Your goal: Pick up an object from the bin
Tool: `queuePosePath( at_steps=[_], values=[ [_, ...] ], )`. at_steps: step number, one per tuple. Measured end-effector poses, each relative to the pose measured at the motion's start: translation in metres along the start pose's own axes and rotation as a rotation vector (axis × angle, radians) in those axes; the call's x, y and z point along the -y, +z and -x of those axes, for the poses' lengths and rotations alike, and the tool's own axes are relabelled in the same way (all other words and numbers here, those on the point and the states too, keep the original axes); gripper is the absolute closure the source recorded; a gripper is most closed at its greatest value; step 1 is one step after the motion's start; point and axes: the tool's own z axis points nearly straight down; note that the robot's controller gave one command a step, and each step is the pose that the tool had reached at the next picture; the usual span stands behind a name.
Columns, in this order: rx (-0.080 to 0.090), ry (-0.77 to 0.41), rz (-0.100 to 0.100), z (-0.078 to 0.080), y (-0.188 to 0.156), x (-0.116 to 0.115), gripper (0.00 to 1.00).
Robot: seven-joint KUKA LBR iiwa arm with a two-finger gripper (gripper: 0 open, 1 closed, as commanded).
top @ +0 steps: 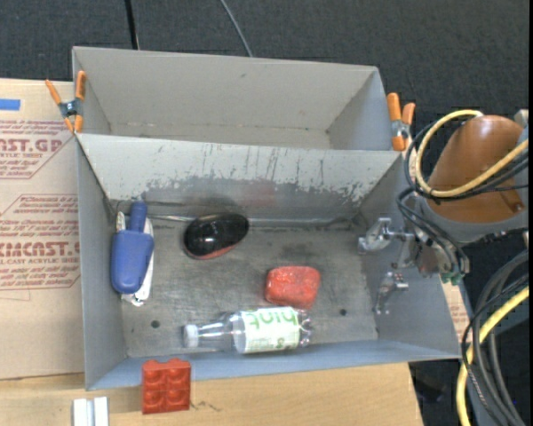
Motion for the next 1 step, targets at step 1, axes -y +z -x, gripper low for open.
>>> queuePosePath(
  at_steps=[1],
  values=[
    [0.000, 0.000, 0.000, 0.0000, 0.0000, 0.0000, 0.00]
  ],
)
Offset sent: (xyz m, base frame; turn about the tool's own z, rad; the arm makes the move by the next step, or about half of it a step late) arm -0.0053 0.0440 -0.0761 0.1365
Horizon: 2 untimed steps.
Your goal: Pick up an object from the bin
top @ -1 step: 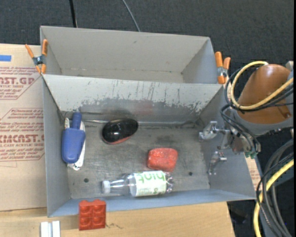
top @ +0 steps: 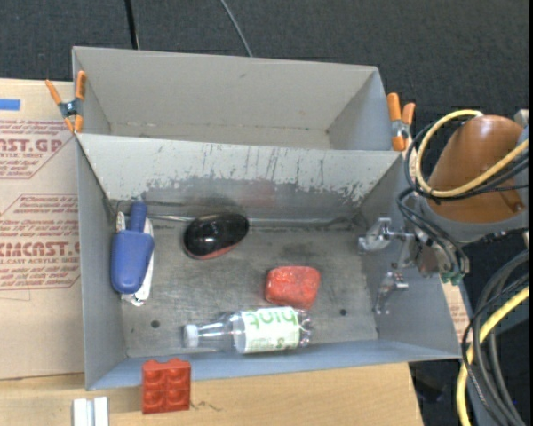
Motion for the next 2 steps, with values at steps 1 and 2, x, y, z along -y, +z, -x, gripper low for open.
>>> queuePosePath(
  at_steps=[1, 2],
  values=[
    [0.005, 0.080, 0.000, -0.002, 0.041, -0.023, 0.00],
    [-0.011, 0.140, 0.003, 0.009, 0.059, -0.043, 0.00]
  ],
)
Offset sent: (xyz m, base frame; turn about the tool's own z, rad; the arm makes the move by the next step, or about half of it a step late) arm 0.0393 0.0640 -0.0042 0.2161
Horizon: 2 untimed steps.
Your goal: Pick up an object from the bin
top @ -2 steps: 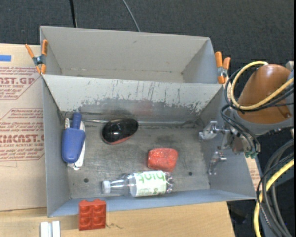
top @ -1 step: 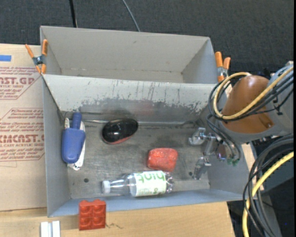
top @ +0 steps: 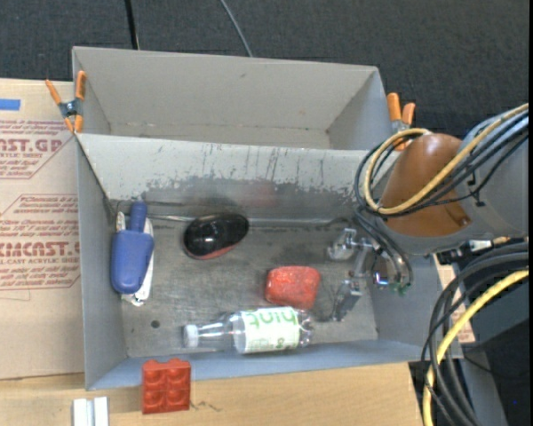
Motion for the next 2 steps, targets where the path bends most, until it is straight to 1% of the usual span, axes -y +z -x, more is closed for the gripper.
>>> queuePosePath(
  at_steps=[1, 2],
  values=[
    [0.012, -0.101, -0.003, -0.008, -0.008, -0.028, 0.00],
    [0.010, -0.211, -0.003, -0.014, 0.002, -0.053, 0.00]
  ],
)
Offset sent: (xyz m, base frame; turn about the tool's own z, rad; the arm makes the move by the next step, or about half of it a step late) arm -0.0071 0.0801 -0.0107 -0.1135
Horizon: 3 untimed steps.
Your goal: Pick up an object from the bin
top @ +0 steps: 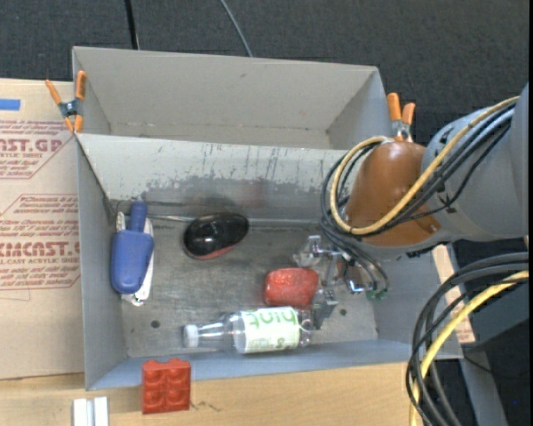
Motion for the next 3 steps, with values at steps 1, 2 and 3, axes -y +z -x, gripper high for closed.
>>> queuePosePath(
  at_steps=[1, 2, 3],
  values=[
    [0.001, 0.183, 0.000, 0.003, -0.001, -0.029, 1.00],
    [0.001, 0.183, 0.000, 0.003, -0.001, -0.029, 1.00],
    [0.001, 0.166, 0.000, 0.004, -0.092, -0.031, 1.00]
  ],
)
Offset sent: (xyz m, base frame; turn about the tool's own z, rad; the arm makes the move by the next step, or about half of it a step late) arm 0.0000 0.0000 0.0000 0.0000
